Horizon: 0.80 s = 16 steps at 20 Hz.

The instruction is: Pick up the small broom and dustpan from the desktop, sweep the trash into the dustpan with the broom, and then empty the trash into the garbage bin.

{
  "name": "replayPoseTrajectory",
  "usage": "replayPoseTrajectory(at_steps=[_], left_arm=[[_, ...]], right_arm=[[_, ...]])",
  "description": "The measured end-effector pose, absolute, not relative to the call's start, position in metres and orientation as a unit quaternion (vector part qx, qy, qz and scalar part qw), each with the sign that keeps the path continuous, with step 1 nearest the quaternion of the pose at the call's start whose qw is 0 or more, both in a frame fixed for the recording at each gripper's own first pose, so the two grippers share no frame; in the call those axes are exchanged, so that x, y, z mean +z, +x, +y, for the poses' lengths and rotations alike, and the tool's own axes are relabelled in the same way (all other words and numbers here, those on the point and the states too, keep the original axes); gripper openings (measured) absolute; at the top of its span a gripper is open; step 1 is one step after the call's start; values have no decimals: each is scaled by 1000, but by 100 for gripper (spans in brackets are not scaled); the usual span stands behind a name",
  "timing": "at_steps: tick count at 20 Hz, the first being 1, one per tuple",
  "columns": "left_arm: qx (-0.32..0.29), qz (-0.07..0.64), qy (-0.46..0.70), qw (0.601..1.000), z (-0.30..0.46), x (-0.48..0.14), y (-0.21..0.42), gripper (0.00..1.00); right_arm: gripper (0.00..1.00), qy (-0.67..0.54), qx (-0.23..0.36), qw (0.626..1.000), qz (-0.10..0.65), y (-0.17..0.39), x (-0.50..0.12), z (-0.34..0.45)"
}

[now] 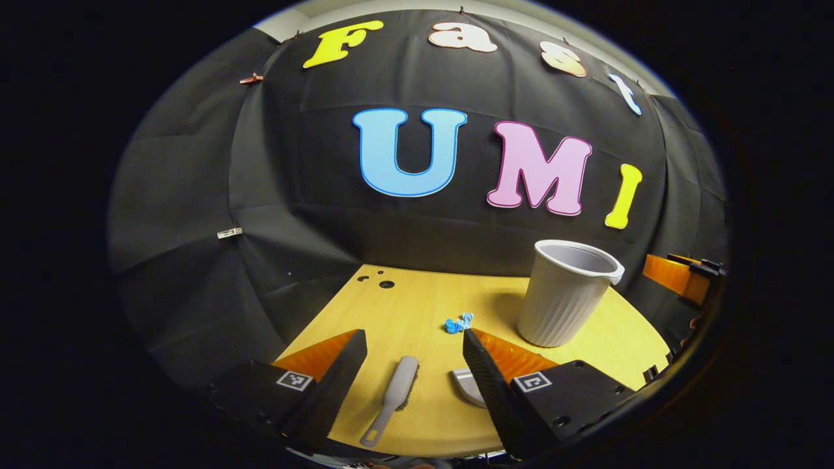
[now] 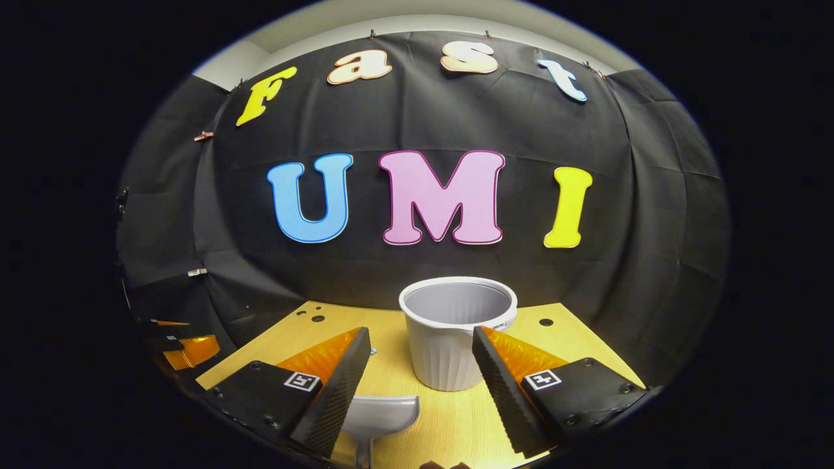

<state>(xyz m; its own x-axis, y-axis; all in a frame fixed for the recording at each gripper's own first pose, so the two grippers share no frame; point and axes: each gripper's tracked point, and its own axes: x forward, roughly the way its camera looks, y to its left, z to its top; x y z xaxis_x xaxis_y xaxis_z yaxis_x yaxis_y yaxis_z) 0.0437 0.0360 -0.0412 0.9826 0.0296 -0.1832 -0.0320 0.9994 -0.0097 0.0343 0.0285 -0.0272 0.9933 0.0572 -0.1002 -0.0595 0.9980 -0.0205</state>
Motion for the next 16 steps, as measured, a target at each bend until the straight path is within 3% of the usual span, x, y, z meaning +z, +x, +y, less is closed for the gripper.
replayPoseTrajectory(at_steps=[9, 11, 12, 13, 16], left_arm=[[13, 203, -22, 979, 70, -118, 59, 96], [10, 269, -18, 963, 79, -164, 68, 96], [8, 287, -19, 958, 80, -178, 71, 91], [8, 302, -16, 953, 83, -189, 75, 95], [3, 349, -2, 937, 90, -221, 84, 95]], right_arm=[[98, -29, 83, 991, 99, 42, -56, 63], [98, -27, 101, 987, 122, 39, -66, 75], [98, -26, 104, 986, 127, 39, -68, 79], [98, -25, 108, 985, 132, 39, -71, 83], [98, -27, 124, 981, 143, 33, -79, 93]])
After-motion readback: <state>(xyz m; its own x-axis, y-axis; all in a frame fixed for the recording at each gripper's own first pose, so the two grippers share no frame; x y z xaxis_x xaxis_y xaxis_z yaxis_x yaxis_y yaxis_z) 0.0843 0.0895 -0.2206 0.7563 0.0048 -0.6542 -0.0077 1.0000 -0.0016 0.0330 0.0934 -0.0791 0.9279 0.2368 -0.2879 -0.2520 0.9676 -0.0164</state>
